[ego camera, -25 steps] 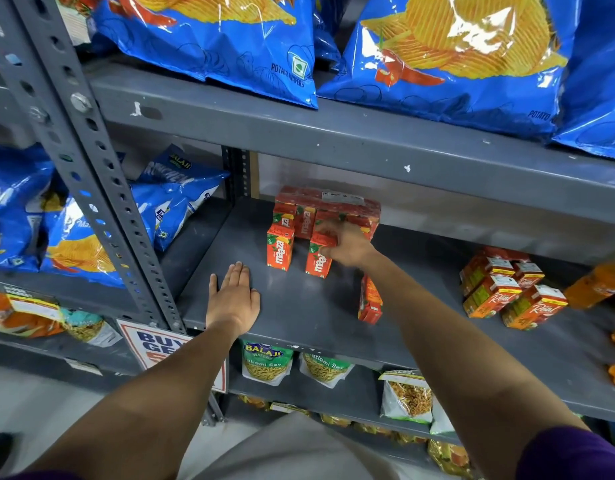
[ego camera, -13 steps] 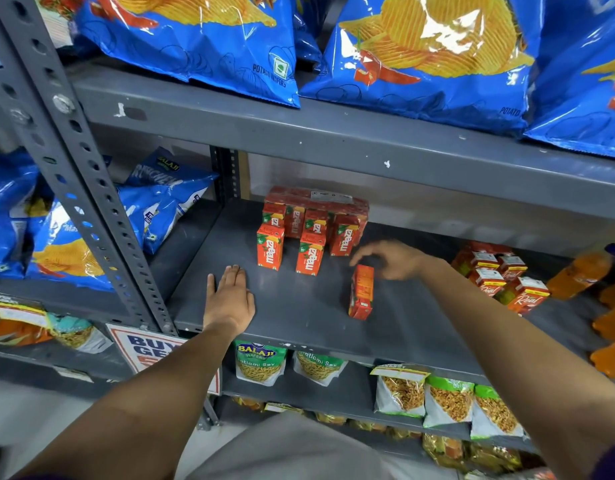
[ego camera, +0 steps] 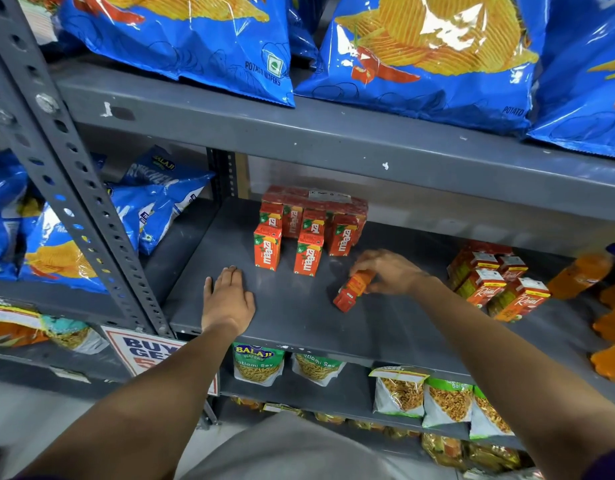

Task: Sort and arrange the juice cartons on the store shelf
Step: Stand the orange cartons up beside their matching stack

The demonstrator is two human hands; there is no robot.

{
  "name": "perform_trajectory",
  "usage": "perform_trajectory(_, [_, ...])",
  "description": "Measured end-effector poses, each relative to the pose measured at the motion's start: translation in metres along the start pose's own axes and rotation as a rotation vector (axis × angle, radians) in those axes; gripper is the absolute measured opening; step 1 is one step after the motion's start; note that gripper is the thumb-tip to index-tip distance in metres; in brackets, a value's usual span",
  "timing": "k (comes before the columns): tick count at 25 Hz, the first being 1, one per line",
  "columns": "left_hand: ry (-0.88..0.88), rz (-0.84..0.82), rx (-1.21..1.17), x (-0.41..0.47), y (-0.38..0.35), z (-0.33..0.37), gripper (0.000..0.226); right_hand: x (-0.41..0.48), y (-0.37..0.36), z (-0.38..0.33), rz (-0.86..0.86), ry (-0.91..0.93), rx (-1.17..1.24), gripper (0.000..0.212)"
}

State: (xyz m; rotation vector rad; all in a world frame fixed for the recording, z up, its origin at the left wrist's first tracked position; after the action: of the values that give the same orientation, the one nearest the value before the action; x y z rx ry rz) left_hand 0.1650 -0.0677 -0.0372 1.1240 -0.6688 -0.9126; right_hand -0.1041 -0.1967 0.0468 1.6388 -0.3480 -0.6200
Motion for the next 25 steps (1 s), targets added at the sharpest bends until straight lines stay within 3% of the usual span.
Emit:
perform_trajectory(3, [0.002,0.001,-0.002,-0.001,0.0,0.0,0.056,-0.004,0.002,-0.001,0.011,0.023,-0.078,0.038])
perform_trajectory(8, [0.003,0.007,0.003,0.0,0.0,-0.001,0.056,-0.006,0.003,-0.013,-0.142,0.009,-0.238,0.038])
perform_trajectory(11, [-0.002,0.004,0.003,0.0,0.0,-0.001,0.056,-0.005,-0.005,-0.017,-0.286,0.002,-0.229,0.039])
perform_trajectory(14, [-0.002,0.006,-0.007,-0.001,0.001,0.0,0.056,-0.006,-0.015,-0.018,-0.265,-0.031,-0.138,0.05])
perform_trajectory(18, [0.0,0.009,-0.001,-0.002,0.002,-0.001,0.055,-0.006,-0.014,-0.012,-0.051,-0.105,0.046,0.046])
perform_trajectory(22, [0.003,0.005,-0.008,-0.002,0.002,0.0,0.055,-0.007,-0.008,-0.01,0.481,-0.505,0.452,0.057])
perform_trajectory(25, [0.005,0.009,-0.006,-0.002,0.003,-0.001,0.055,0.003,-0.011,-0.026,0.664,-0.73,0.717,0.066])
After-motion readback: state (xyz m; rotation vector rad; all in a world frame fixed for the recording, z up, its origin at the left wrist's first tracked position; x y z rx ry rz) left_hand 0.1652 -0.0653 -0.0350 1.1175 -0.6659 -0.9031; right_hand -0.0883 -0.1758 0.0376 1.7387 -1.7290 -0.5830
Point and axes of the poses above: each hand's wrist, its own x-axis towards the middle knuckle, its own y-axis out of the back of the hand, z = x × y, the point moved 5 cm from there along x, towards the middle knuckle, and after that the axes turned 5 degrees about y, right-handed, at the moved point
